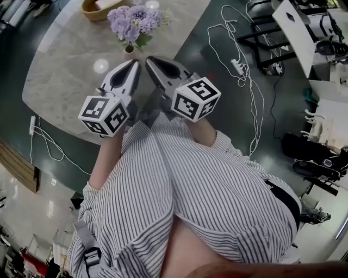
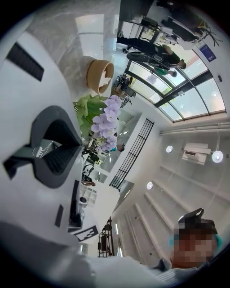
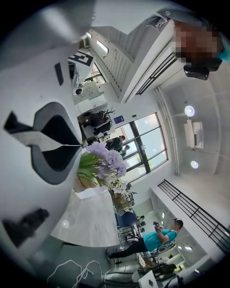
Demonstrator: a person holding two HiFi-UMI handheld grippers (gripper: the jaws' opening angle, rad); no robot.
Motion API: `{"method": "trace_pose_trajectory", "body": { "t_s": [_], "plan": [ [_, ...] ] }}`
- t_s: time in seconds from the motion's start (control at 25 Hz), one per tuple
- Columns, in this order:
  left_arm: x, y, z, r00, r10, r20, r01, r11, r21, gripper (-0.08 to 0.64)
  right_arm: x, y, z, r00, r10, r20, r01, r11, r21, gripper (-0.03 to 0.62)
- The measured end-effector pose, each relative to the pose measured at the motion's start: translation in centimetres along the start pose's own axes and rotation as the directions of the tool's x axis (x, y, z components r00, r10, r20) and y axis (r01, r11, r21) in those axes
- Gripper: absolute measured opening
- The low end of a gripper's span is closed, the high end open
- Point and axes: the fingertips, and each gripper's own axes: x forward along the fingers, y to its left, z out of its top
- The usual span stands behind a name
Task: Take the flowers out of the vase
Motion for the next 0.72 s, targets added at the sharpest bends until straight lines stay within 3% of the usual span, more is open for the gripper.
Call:
{"method": "trace_pose_trajectory", "body": {
  "t_s": [0.24,0.72],
  "plan": [
    [0.1,-0.1,0.1,1.000,0.005,0.009,-0.005,1.000,-0.012,0.011,-0.4,-0.2,0.3,1.000,0.000,0.003,0.000,1.000,-0.004,0.017],
    [1.2,-0.2,0.3,0.997,0.081,0.016,-0.080,0.997,-0.022,0.011,0.2,-0.6,0.9,0.994,0.105,-0.039,-0.105,0.994,0.004,0.017]
  ]
}}
